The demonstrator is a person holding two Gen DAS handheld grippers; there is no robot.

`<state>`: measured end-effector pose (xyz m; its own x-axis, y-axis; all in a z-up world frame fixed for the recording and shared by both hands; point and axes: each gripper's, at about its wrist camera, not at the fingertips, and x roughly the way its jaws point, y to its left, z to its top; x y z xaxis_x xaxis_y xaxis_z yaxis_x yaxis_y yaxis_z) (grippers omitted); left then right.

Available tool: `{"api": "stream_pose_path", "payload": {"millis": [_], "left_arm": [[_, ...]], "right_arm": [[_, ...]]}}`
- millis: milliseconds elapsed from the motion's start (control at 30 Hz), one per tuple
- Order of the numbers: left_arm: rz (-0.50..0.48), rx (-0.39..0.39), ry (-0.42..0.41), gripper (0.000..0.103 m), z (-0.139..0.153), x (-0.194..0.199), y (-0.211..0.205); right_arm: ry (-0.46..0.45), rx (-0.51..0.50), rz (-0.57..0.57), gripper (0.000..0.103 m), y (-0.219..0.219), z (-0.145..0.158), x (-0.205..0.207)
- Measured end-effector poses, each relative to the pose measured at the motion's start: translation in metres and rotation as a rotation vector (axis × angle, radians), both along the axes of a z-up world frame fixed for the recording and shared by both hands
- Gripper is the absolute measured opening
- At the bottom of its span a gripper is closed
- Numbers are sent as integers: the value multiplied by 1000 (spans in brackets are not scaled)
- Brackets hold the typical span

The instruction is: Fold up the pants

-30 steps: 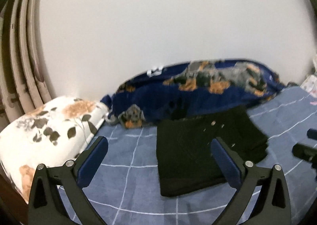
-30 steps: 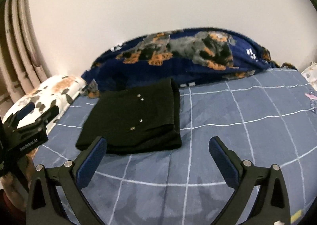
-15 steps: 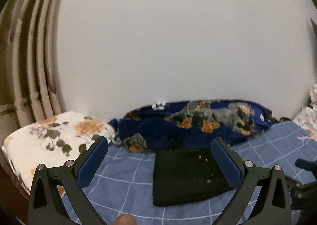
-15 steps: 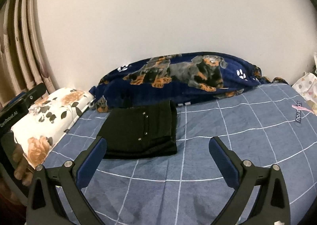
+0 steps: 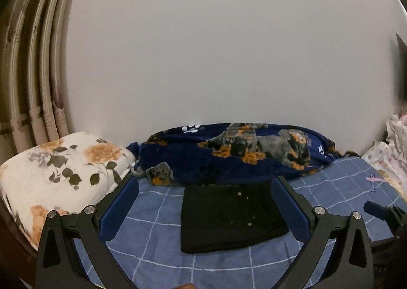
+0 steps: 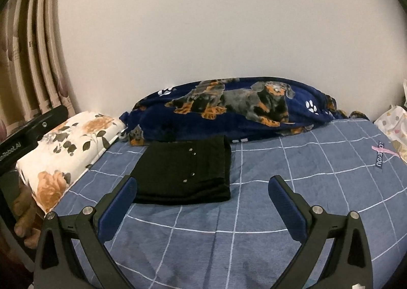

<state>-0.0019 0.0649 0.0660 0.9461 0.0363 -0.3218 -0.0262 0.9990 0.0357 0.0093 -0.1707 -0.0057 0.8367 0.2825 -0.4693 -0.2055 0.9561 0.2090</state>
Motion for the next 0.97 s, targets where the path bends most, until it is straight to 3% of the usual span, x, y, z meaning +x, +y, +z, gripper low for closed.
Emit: {"api": "stream_pose_path", "payload": {"millis": [667, 967], "left_arm": [[-39, -23, 117, 103, -29, 20, 0], [12, -36, 146, 103, -44, 30, 10]], "right_arm": [[44, -16, 12, 103, 8, -9, 8], [51, -28, 16, 103, 12, -13, 10]]}}
